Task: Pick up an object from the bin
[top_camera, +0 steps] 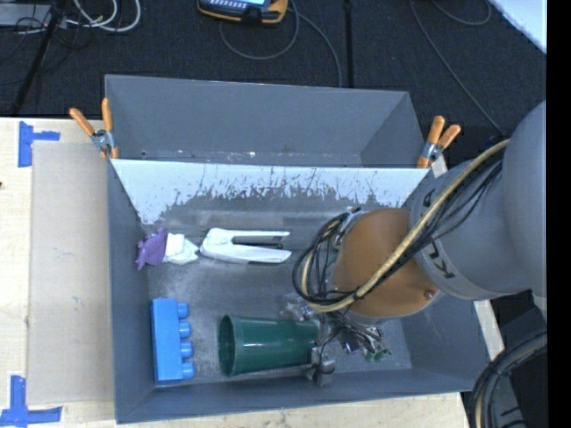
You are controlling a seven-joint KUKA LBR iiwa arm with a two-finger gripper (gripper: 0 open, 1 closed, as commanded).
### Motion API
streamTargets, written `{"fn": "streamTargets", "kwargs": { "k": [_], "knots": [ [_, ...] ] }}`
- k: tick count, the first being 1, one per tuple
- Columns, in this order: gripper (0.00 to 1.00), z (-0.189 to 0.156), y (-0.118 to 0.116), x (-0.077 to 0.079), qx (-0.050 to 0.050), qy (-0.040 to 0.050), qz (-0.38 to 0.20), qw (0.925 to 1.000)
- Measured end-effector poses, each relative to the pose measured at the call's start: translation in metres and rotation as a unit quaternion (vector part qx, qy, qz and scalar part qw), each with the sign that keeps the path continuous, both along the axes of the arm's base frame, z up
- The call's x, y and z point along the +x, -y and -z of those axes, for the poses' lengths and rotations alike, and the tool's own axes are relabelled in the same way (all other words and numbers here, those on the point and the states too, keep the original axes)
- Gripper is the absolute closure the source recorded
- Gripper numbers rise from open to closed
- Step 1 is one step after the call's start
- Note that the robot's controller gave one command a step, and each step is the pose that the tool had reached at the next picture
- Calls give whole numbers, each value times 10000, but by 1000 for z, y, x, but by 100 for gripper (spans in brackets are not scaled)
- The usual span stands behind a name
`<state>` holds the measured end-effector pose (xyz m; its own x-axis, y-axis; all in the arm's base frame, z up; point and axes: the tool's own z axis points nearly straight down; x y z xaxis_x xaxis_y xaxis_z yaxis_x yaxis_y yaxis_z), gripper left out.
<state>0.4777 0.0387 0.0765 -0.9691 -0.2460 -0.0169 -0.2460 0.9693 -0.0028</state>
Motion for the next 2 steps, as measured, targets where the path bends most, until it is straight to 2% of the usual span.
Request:
{"fn": "streamTargets", "kwargs": {
  "k": [1,2],
  "knots": [
    [100,5,-19,3,6,-89,-190,9998],
    [100,5,-19,3,5,-88,-194,9998]
  ]
}}
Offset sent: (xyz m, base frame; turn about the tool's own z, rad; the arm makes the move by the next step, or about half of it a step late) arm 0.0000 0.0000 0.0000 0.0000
